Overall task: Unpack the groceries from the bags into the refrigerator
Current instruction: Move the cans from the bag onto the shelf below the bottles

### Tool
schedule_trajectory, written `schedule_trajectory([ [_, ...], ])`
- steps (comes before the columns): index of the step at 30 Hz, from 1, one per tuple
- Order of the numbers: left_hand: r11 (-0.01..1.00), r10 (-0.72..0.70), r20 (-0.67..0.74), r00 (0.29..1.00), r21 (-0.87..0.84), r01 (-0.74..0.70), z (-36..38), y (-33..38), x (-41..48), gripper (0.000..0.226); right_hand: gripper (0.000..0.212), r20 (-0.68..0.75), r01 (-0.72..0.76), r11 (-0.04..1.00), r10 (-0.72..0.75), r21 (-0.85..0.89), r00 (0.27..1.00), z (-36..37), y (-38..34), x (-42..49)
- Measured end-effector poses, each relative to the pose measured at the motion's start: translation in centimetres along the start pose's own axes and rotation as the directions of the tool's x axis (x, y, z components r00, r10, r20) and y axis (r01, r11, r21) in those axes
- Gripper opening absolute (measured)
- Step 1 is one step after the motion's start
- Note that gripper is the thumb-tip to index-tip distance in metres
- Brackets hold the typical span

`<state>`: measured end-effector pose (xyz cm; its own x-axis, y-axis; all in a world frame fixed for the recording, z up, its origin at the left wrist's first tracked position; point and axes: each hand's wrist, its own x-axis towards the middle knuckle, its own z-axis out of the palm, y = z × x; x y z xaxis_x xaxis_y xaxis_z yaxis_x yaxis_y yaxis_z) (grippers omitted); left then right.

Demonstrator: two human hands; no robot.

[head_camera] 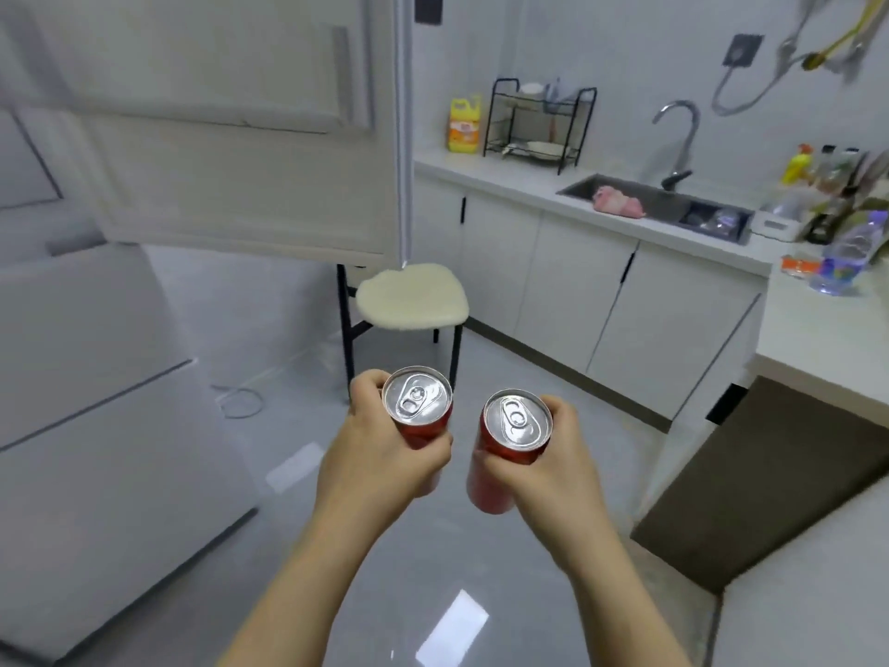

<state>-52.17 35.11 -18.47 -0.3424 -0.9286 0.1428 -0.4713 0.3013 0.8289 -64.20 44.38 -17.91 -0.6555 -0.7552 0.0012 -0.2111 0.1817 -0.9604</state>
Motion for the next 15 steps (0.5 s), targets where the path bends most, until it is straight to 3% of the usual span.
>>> schedule_trajectory([
  [6, 0.997, -0.070, -0.197, 0.978, -0.042, 0.063, -8.2, -4.4, 2.2, 0.057, 0.047, 0.240, 0.120, 0.993, -0.115, -0.007, 0.964, 9.4, -3.8, 2.5],
  [15, 0.991, -0.130, -0.440, 0.889, -0.072, 0.109, -22.4, -11.3, 7.9, 0.053, 0.053, 0.417, 0.267, 0.959, -0.282, 0.095, 0.864, 25.9, -11.3, 5.7],
])
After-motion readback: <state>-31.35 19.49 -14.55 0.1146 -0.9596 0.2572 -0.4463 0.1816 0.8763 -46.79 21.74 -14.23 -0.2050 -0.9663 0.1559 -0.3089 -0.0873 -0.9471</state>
